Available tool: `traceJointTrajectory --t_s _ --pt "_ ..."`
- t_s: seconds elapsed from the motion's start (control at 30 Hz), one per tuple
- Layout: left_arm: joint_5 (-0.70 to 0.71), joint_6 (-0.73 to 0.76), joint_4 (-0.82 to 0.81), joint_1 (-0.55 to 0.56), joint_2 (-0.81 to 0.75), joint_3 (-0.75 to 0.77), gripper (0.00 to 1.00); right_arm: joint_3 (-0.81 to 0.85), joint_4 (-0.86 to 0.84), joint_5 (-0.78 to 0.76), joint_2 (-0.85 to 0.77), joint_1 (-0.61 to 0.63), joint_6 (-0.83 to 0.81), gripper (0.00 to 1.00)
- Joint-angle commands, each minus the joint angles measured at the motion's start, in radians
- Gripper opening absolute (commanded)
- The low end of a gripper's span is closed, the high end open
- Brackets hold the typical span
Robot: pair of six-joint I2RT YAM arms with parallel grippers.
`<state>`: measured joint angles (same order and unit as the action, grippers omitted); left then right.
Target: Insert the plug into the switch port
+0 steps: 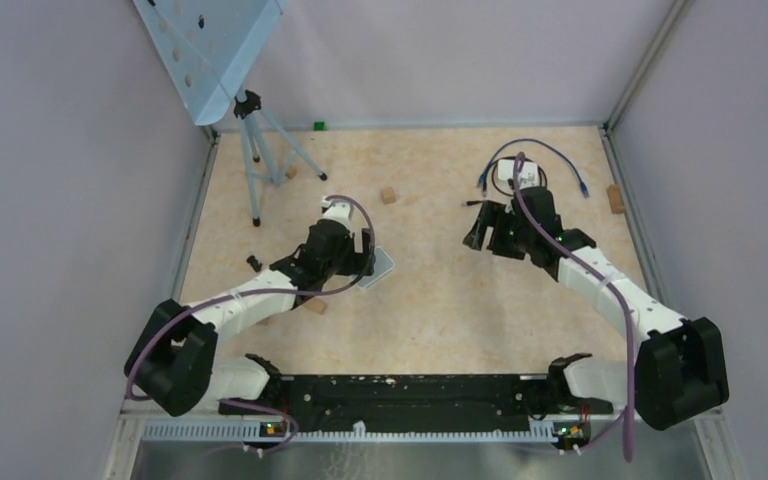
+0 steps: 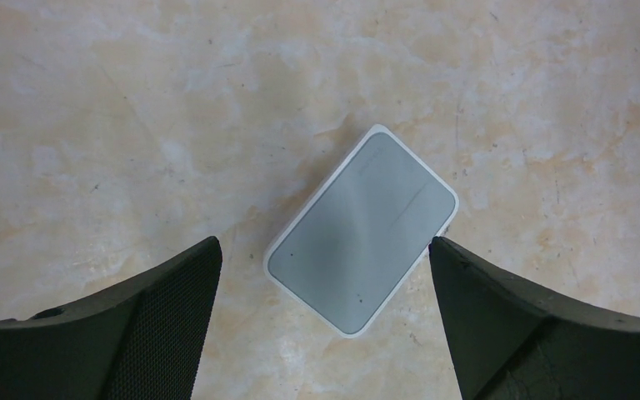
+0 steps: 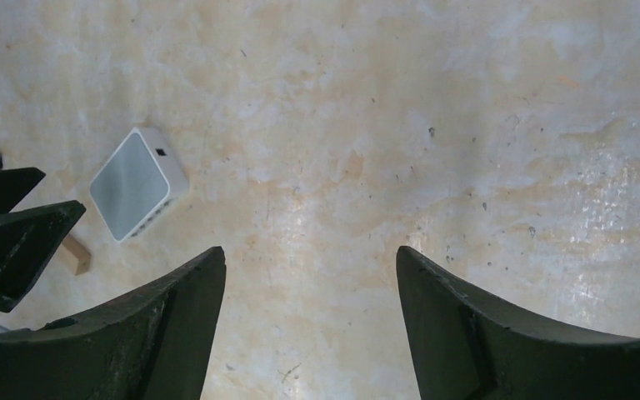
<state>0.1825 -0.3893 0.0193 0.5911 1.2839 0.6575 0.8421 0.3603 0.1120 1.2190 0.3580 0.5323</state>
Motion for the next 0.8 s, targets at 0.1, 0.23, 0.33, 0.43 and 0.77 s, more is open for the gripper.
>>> traceJointTrajectory --t_s 0.1,0.23,0.33,0.43,0.77 --pt "-0.245 -0.007 -0.094 -0.004 0.117 -0.030 0.99 -0.078 -0.083 0.056 -0.059 0.005 0.011 0.74" --pt "-0.266 -0.020 -0.082 -0.003 0.151 -0.052 0.99 -0.117 -0.088 0.048 -0.082 0.005 0.001 0.74" --pt "-0.301 -0.037 -0.085 -0.001 0.106 -0.090 0.99 -0.154 -0.112 0.055 -0.104 0.006 -0.011 0.74" --pt "-0.304 -0.061 -0.059 -0.002 0.039 -0.125 0.99 -0.161 -0.104 0.013 -0.110 0.006 -0.001 0.74" --pt "-0.134 -0.062 0.010 -0.003 -0.138 -0.135 0.99 -0.160 -0.111 0.011 -0.070 0.004 0.041 0.74"
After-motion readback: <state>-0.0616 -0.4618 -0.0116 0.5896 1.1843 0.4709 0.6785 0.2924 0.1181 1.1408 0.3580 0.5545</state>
